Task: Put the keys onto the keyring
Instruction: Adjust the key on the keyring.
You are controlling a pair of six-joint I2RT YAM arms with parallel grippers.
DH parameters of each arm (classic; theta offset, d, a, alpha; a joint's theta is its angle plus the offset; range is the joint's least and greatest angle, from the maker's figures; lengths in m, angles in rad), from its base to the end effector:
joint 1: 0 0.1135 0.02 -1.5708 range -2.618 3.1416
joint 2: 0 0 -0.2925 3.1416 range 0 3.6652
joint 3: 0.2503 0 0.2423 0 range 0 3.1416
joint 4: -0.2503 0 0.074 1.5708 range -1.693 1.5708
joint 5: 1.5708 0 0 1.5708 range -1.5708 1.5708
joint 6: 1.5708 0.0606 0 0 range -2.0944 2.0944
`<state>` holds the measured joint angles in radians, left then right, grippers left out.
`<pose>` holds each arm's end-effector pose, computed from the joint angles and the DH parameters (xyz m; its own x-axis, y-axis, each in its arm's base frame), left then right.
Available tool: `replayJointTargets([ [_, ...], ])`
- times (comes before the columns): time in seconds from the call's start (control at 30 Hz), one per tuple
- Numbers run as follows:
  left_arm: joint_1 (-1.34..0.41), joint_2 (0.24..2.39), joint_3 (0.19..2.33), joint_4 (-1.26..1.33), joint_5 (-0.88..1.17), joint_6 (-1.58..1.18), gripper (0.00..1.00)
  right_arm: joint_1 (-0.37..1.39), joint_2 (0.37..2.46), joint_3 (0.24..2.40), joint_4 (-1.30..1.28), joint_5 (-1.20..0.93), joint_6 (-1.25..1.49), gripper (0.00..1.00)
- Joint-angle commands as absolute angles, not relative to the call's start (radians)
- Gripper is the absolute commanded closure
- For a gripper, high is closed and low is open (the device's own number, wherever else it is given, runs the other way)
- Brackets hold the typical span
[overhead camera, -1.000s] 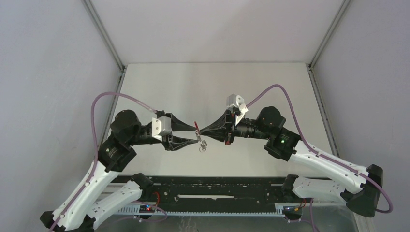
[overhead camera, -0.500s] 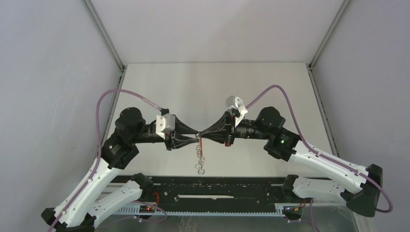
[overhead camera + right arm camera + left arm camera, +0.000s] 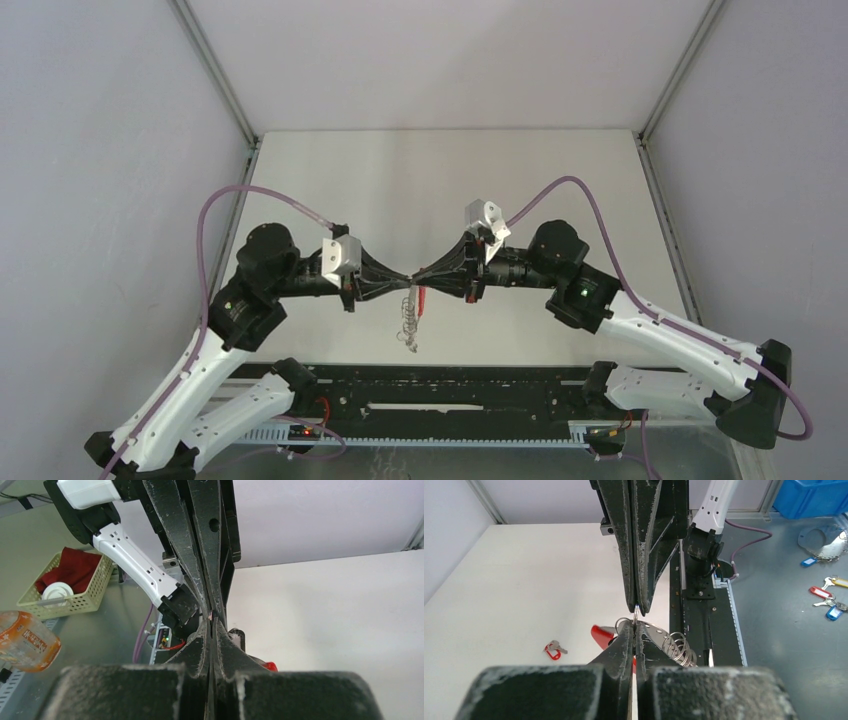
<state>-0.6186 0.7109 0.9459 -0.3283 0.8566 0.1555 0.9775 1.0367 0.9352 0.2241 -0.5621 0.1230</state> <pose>0.0760 -0.1103 0.4068 0.0788 0.0685 -0.9945 0.9925 0.0878 0.0847 0.1046 0.2129 0.4165 -0.0545 0.1049 -0.9930 -0.9981 0.0218 0.0571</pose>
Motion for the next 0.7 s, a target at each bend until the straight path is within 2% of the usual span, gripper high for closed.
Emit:
replayJointTargets([
  [0.0,-0.612,0.706,0.954,-0.340,0.822,0.171,1.00,0.943,1.016,1.014,0.129,-0.621,0.081,0.86],
  [0.07,-0.611,0.713,0.974,-0.380,0.823,0.198,1.00,0.904,1.022,1.063,0.043,-0.693,0.063,0.62],
  [0.1,-0.612,0.717,0.984,-0.410,0.821,0.216,1.00,0.889,1.027,1.094,-0.018,-0.721,0.043,0.54],
  [0.17,-0.612,0.728,1.009,-0.461,0.821,0.255,1.00,0.875,1.041,1.161,-0.150,-0.739,-0.021,0.43],
  [0.27,-0.612,0.747,1.043,-0.514,0.812,0.290,1.00,0.879,1.067,1.244,-0.293,-0.723,-0.117,0.34],
  [0.47,-0.615,0.786,1.090,-0.587,0.795,0.327,1.00,0.934,1.223,1.503,-0.651,-0.609,-0.329,0.32],
  [0.67,-0.618,0.789,1.101,-0.592,0.796,0.312,1.00,0.973,1.338,1.645,-0.798,-0.615,-0.427,0.44],
])
